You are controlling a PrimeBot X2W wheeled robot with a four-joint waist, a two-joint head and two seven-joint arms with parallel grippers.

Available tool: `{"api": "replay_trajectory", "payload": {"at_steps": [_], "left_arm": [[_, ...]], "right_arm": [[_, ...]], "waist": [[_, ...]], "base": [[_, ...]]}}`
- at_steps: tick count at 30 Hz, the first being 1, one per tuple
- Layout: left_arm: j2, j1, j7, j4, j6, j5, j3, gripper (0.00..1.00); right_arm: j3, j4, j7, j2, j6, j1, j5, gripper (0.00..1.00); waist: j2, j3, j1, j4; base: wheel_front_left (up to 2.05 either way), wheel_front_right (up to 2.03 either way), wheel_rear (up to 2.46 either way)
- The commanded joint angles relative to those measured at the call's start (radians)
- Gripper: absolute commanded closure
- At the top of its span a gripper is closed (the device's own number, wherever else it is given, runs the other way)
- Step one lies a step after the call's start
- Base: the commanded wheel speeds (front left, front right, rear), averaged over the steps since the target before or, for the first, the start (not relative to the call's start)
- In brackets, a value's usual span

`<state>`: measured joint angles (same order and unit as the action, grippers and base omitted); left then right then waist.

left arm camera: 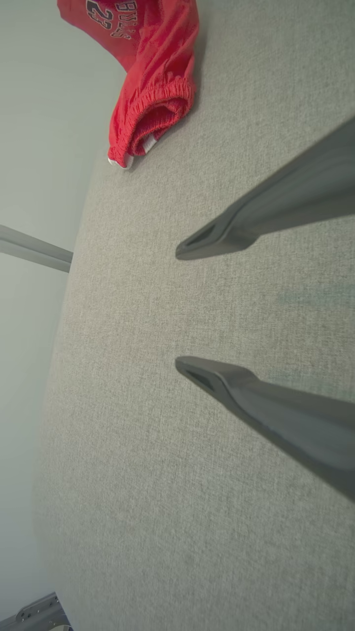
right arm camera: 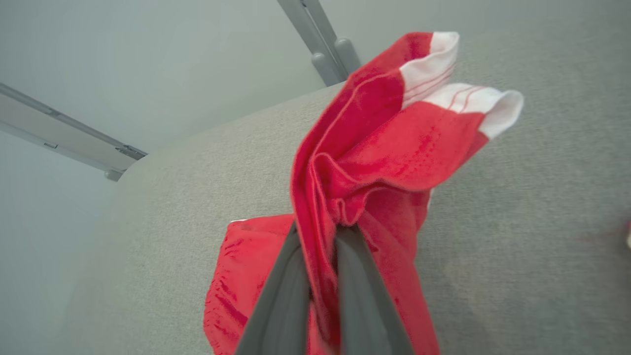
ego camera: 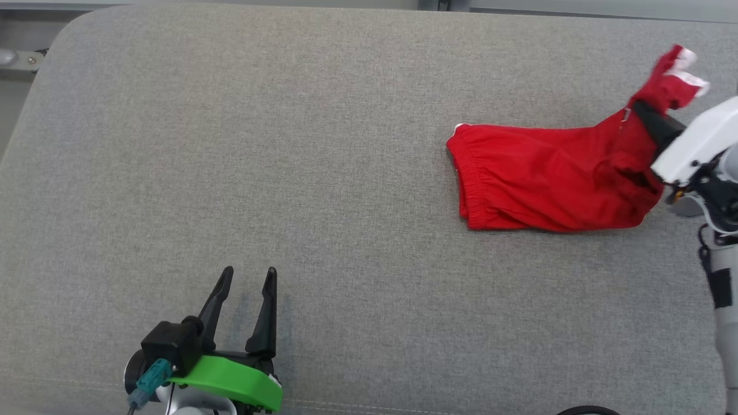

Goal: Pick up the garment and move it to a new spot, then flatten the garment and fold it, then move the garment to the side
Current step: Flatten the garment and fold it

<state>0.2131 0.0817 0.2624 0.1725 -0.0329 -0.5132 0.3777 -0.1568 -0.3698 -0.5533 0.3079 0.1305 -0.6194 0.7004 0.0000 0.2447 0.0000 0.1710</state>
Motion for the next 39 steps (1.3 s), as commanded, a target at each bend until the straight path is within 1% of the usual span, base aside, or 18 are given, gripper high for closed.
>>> {"api": "replay_trajectory", "payload": {"at_steps": [1,4,7,12,19,20,21,24,26,30,31,33,35,37,38,39], "left_arm": [[-0.009,0.004,0.002,0.006,0.009,0.01,-0.003,0.0],[-0.025,0.022,0.002,0.017,0.024,0.02,-0.008,0.0],[-0.041,0.033,0.002,0.033,0.038,0.03,-0.015,0.0],[-0.066,0.058,0.002,0.075,0.066,0.05,-0.043,0.0],[-0.09,0.044,0.002,0.11,0.086,0.071,-0.082,0.0],[-0.093,0.041,0.002,0.115,0.089,0.075,-0.086,0.0],[-0.096,0.039,0.002,0.12,0.091,0.079,-0.089,0.0],[-0.101,0.033,0.002,0.131,0.095,0.084,-0.097,0.0],[-0.105,0.025,0.002,0.141,0.099,0.089,-0.103,0.0],[-0.107,0.0,0.002,0.15,0.102,0.096,-0.123,0.0],[-0.108,-0.015,0.002,0.146,0.1,0.097,-0.136,0.0],[-0.111,-0.029,0.002,0.139,0.096,0.097,-0.144,0.0],[-0.116,-0.039,0.002,0.131,0.094,0.099,-0.147,0.0],[-0.119,-0.045,0.002,0.125,0.096,0.102,-0.145,0.0],[-0.12,-0.048,0.002,0.123,0.098,0.103,-0.142,0.0],[-0.122,-0.05,0.002,0.119,0.102,0.103,-0.14,0.0]], "right_arm": [[0.04,0.041,-0.032,-0.029,0.0,0.006,-0.018,1.0],[0.127,0.12,-0.09,-0.086,0.0,0.024,-0.035,1.0],[0.201,0.145,-0.118,-0.144,0.0,0.027,-0.075,1.0],[0.308,0.099,-0.125,-0.203,0.0,0.037,-0.138,1.0],[0.368,0.039,-0.084,-0.232,0.0,0.021,-0.158,1.0],[0.373,0.036,-0.068,-0.234,0.0,0.018,-0.16,0.6],[0.374,0.029,-0.051,-0.235,0.0,0.018,-0.164,0.0],[0.386,0.023,-0.024,-0.239,0.0,0.019,-0.166,0.0],[0.402,0.04,0.005,-0.236,0.0,0.03,-0.161,0.0],[0.421,0.134,0.057,-0.201,0.0,0.08,-0.132,0.0],[0.414,0.213,0.088,-0.168,0.0,0.105,-0.128,0.0],[0.386,0.275,0.134,-0.124,0.0,0.134,-0.158,0.0],[0.34,0.318,0.205,-0.088,0.0,0.156,-0.211,0.0],[0.277,0.324,0.285,-0.075,0.0,0.179,-0.264,0.72],[0.256,0.317,0.324,-0.065,0.0,0.192,-0.294,1.0],[0.238,0.305,0.361,-0.06,0.0,0.211,-0.322,1.0]], "waist": [[0.0,0.003,0.0,0.004],[0.0,0.014,0.0,0.01],[0.0,0.029,0.0,0.02],[0.0,0.045,0.0,0.05],[0.0,0.033,0.0,0.055],[0.0,0.029,0.0,0.054],[0.0,0.025,0.0,0.053],[0.0,0.014,0.0,0.047],[0.0,-0.002,0.0,0.04],[0.0,-0.04,0.0,0.022],[0.0,-0.054,0.0,0.011],[0.0,-0.061,0.0,0.002],[0.0,-0.061,0.0,-0.003],[0.0,-0.059,0.0,-0.002],[0.0,-0.061,0.0,0.0],[0.0,-0.065,0.0,0.003]], "base": [[0.0,0.0,0.0],[0.0,0.0,0.0],[0.0,0.0,0.0],[0.0,0.0,0.0],[0.0,0.0,0.0],[0.0,0.0,0.0],[0.0,0.0,0.0],[0.0,0.0,0.0],[0.0,0.0,0.0],[0.0,0.0,0.0],[0.0,0.0,0.0],[0.0,0.0,0.0],[0.0,0.0,0.0],[0.0,0.0,0.0],[0.0,0.0,0.0],[0.0,0.0,0.0]]}}
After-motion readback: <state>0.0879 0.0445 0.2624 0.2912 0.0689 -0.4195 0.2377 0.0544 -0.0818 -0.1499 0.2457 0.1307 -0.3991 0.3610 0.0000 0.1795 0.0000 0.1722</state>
